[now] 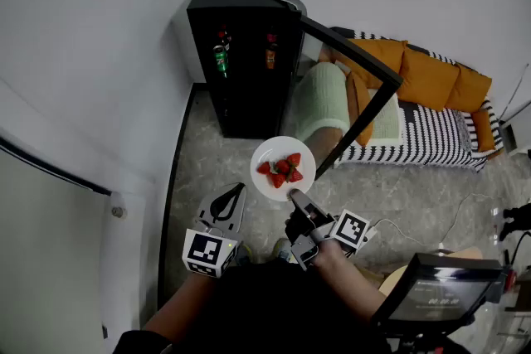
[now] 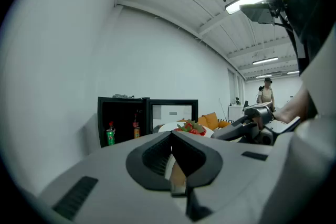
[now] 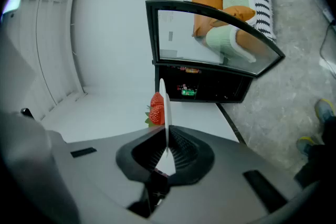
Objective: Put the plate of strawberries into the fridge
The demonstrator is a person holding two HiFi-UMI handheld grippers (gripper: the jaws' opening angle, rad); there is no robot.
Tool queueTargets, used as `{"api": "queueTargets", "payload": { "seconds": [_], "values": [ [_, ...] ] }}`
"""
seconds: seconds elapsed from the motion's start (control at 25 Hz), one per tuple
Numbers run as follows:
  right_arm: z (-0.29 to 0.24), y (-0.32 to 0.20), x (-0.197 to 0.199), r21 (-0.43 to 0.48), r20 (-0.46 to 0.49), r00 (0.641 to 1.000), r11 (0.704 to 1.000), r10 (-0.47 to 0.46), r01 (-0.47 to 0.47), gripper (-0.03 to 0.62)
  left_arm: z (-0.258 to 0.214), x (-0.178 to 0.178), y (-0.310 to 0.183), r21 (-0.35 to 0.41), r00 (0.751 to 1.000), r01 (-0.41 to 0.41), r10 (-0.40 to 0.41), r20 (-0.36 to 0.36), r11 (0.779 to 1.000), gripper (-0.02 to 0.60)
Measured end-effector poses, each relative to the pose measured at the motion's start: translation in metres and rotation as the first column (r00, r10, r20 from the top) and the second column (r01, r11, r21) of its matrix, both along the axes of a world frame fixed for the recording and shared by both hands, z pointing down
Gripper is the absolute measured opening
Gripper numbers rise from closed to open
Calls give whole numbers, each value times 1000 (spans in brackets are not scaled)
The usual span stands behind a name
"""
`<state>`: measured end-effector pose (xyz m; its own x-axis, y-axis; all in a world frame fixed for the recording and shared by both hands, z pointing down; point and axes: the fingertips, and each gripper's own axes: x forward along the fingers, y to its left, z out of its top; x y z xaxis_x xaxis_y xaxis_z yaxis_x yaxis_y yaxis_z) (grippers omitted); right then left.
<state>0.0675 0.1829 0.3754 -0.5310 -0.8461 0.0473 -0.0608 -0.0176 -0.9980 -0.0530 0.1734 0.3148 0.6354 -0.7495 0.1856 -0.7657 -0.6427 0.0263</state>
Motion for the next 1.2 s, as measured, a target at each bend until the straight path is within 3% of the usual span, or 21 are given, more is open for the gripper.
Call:
{"api": "queueTargets", "payload": {
  "seconds": [0.32, 1.2],
  "values": [
    [6, -9, 5, -9, 2, 1000, 1000, -23, 23, 18, 8, 0, -11, -7, 1000, 27, -27, 6, 1000, 6],
    [29, -16, 65, -48, 42, 993, 992, -112, 114, 18, 26, 67, -15, -26, 995, 92, -91, 28, 995, 5]
  ]
}}
